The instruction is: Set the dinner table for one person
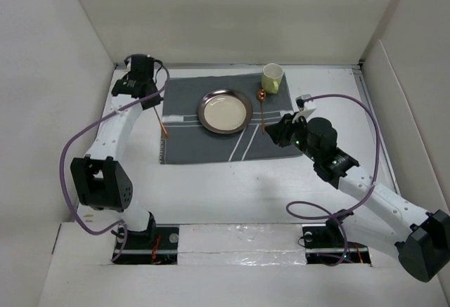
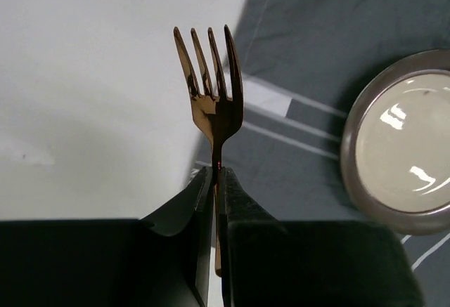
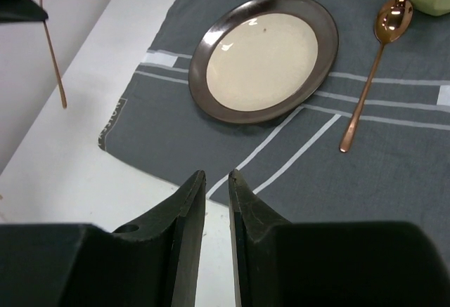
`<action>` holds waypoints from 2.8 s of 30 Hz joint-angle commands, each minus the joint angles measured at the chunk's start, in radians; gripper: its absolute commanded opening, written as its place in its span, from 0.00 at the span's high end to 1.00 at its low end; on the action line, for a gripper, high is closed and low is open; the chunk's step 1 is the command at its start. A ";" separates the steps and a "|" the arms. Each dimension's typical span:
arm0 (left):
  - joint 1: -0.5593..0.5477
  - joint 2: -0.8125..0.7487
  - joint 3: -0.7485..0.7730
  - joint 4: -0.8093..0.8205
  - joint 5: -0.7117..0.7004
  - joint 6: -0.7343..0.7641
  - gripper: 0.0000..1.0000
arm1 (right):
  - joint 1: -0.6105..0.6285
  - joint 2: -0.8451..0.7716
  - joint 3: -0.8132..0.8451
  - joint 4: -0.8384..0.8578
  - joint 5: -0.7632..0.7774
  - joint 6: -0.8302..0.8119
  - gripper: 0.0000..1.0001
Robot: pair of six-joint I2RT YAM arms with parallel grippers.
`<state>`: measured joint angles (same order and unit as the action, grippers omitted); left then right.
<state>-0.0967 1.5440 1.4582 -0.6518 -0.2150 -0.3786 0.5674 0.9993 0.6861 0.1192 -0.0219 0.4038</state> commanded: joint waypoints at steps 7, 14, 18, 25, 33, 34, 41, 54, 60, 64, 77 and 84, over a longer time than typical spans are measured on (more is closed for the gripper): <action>-0.181 0.400 0.401 -0.161 -0.144 0.061 1.00 | -0.008 0.013 0.012 0.028 0.071 -0.010 0.74; -0.190 0.539 0.496 -0.155 -0.127 0.090 1.00 | -0.008 0.032 0.016 0.025 0.106 -0.011 0.74; -0.201 0.602 0.531 -0.166 -0.142 0.106 1.00 | 0.002 0.055 0.021 0.027 0.109 -0.013 0.74; -0.201 0.669 0.531 -0.131 -0.133 0.125 1.00 | 0.011 0.094 0.035 0.022 0.125 -0.022 0.74; -0.201 0.722 0.602 -0.118 -0.100 0.136 1.00 | 0.020 0.125 0.046 0.023 0.129 -0.031 0.74; -0.201 0.735 0.610 -0.121 -0.096 0.136 1.00 | 0.031 0.130 0.050 0.022 0.129 -0.033 0.73; -0.201 0.783 0.648 -0.120 -0.066 0.130 1.00 | 0.051 0.153 0.069 0.000 0.148 -0.042 0.73; -0.210 0.834 0.648 -0.106 -0.040 0.107 1.00 | 0.060 0.168 0.076 -0.003 0.158 -0.045 0.72; -0.210 0.854 0.648 -0.111 -0.061 0.112 1.00 | 0.060 0.168 0.076 -0.003 0.162 -0.048 0.72; -0.210 0.840 0.619 -0.091 -0.032 0.113 1.00 | 0.069 0.165 0.076 -0.006 0.169 -0.046 0.72; -0.210 0.702 0.547 -0.069 -0.021 0.092 0.77 | 0.069 0.154 0.079 -0.012 0.191 -0.046 0.70; -0.210 0.424 0.444 0.000 -0.001 0.058 0.29 | 0.078 0.115 0.050 0.010 0.231 -0.045 0.70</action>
<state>-0.3012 2.1845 1.9083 -0.7090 -0.2291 -0.2932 0.6319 1.1618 0.7193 0.0860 0.1635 0.3698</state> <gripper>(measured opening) 0.694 0.300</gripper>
